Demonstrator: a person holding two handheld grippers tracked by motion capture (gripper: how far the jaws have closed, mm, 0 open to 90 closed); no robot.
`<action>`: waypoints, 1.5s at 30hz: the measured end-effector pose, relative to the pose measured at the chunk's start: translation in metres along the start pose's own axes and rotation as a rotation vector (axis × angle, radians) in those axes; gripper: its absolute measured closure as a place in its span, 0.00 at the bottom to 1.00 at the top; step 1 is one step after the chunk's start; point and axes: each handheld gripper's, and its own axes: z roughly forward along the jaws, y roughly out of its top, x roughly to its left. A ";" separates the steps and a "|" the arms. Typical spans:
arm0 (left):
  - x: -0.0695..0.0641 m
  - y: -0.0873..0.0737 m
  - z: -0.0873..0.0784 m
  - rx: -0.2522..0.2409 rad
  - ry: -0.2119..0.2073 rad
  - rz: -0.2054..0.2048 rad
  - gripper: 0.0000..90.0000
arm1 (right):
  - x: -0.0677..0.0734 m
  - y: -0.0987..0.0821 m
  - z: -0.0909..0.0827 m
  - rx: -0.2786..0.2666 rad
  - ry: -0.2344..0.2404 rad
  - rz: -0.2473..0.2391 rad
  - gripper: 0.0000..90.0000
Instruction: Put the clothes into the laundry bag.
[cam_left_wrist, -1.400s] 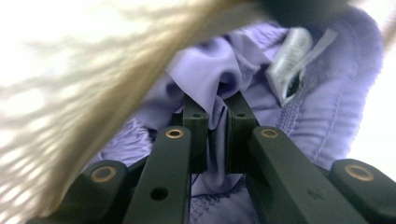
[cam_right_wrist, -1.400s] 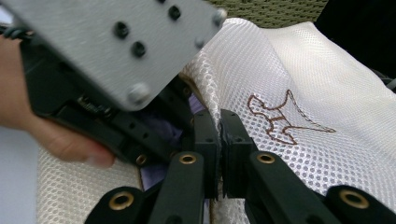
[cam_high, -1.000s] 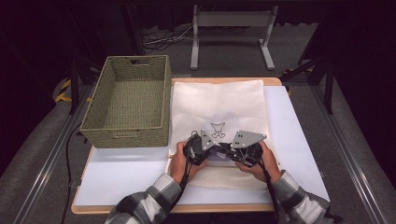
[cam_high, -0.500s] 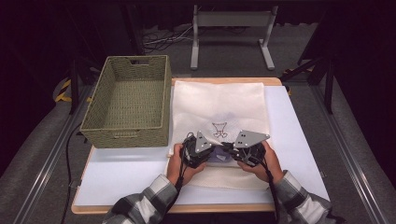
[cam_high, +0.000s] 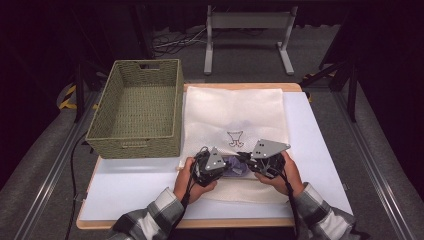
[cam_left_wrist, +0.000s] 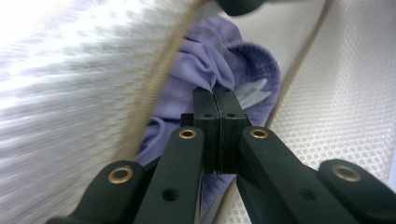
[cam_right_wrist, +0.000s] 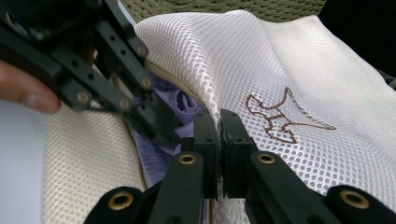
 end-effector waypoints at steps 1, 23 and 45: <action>-0.001 0.000 0.002 0.000 -0.008 0.006 0.99 | 0.000 0.000 0.000 0.003 0.000 -0.002 0.96; 0.004 -0.001 0.038 0.092 0.132 0.020 1.00 | 0.003 -0.002 0.007 0.037 0.034 -0.007 0.96; 0.003 0.000 -0.002 -0.061 0.064 0.005 0.91 | 0.001 -0.002 0.003 0.033 0.014 -0.013 0.96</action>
